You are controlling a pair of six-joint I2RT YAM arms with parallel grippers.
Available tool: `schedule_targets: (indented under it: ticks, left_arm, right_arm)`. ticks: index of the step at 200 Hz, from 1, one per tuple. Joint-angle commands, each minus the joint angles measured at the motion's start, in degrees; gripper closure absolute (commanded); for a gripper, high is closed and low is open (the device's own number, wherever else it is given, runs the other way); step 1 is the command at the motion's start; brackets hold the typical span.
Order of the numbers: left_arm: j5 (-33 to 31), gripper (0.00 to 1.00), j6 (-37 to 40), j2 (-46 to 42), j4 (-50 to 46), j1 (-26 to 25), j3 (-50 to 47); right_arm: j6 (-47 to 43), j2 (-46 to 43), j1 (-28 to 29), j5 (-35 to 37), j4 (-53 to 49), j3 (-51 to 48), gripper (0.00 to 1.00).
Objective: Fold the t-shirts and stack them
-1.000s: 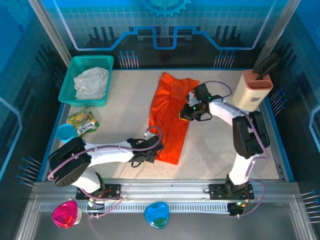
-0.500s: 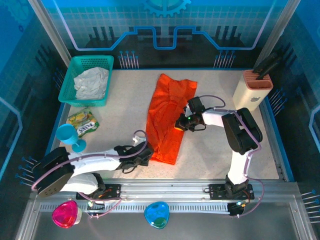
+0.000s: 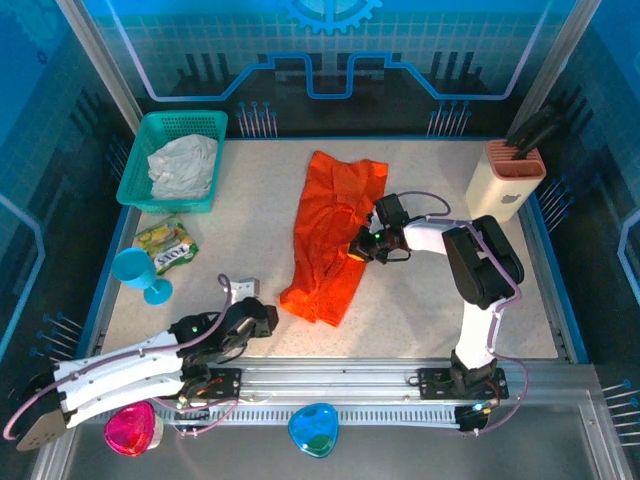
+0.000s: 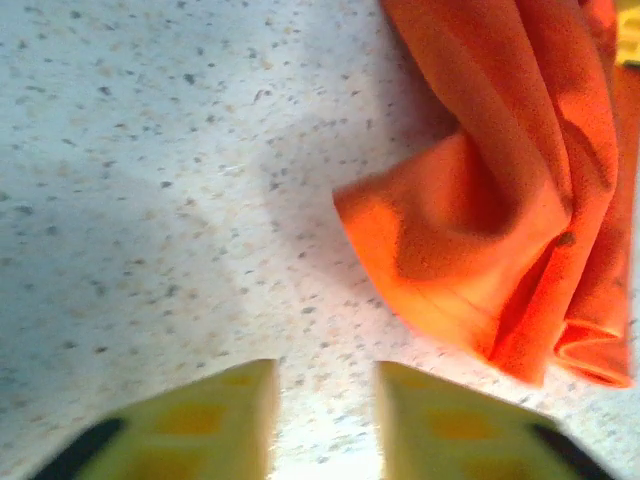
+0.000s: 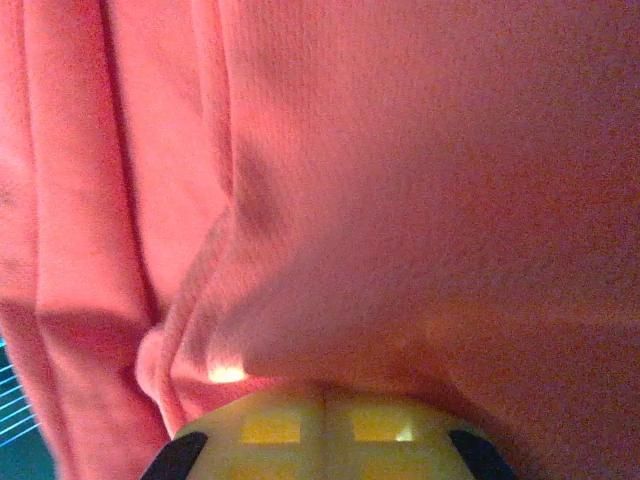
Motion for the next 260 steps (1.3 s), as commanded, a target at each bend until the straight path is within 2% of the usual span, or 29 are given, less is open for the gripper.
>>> schedule_targets:
  ticks: [1,13,47,85,102,124,159,195,228,260]
  left_arm:
    - [0.32,0.43,-1.15,-2.19,-7.64,0.19,-1.01]
    - [0.50,0.30,-1.01,-2.31,-8.93,0.19,-0.36]
    - [-0.17,0.20,1.12,-0.49,-10.07,0.29,2.75]
    - [-1.83,0.02,6.35,7.04,-7.36,1.20,8.97]
    - [0.00,0.01,9.48,12.38,-3.80,3.45,11.53]
    - [6.66,0.01,11.90,19.36,1.76,7.40,13.65]
    - [18.32,0.10,11.96,28.89,9.60,10.69,14.73]
    - [26.21,0.28,10.66,37.83,10.71,10.70,16.28]
    - [30.31,0.42,7.03,37.49,12.77,10.70,13.44]
    - [32.49,0.57,3.35,35.27,13.77,10.74,12.40]
  right_arm:
    - [-1.78,2.75,-0.32,6.63,-5.83,-0.16,1.00]
    - [-3.48,2.91,-0.28,6.25,-7.60,1.22,1.00]
    - [-9.39,3.03,-0.19,6.20,-14.15,4.92,1.00]
    - [-15.59,0.84,-0.59,6.96,-20.54,7.72,0.90]
    - [-17.07,-0.80,-0.54,5.19,-21.12,9.03,0.86]
    - [-17.21,-2.97,-0.62,1.61,-20.58,10.70,0.82]
    - [-16.75,-4.14,-1.47,-0.65,-20.47,14.32,0.77]
    - [-18.17,2.09,-5.38,-1.25,-23.73,23.49,0.77]
    - [-20.18,11.90,-9.09,-2.78,-26.47,35.26,0.78]
    - [-17.00,21.72,-10.94,-6.28,-25.23,42.82,0.80]
